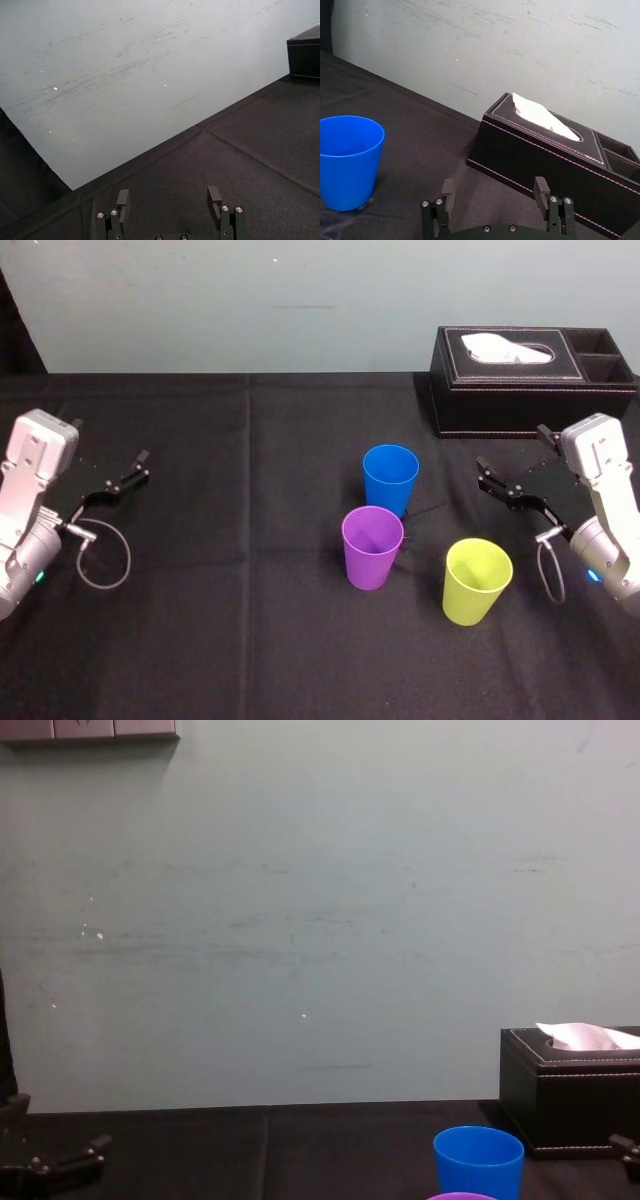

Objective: Stack the three plastic cups sequentially using one hand.

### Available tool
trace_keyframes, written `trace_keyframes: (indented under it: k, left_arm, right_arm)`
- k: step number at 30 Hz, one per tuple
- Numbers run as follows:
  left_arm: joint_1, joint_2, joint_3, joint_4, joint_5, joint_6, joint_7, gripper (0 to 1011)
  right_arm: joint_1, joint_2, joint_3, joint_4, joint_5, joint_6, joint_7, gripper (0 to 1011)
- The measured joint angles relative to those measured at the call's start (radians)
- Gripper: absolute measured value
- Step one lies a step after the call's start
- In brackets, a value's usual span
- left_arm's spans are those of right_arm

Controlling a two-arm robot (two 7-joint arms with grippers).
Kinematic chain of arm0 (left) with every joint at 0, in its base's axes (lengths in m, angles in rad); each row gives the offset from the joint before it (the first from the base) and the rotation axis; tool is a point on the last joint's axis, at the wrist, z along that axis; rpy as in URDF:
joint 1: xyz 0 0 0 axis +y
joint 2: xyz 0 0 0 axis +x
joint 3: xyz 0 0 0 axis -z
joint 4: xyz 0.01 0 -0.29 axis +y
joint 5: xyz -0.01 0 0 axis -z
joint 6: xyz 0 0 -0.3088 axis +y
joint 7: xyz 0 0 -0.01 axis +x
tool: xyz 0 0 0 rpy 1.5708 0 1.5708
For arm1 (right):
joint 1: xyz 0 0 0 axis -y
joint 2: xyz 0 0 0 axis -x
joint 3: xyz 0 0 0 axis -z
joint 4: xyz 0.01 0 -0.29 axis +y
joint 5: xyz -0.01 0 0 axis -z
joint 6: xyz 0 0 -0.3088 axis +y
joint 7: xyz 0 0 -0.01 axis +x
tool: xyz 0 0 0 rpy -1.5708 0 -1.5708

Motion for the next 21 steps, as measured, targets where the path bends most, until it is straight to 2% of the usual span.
trace_keyframes:
  k: [21]
  left_arm:
    - [0.0,0.0,0.0,0.0,0.0,0.0,0.0,1011]
  right_arm:
    - [0.0,0.0,0.0,0.0,0.0,0.0,0.0,1000]
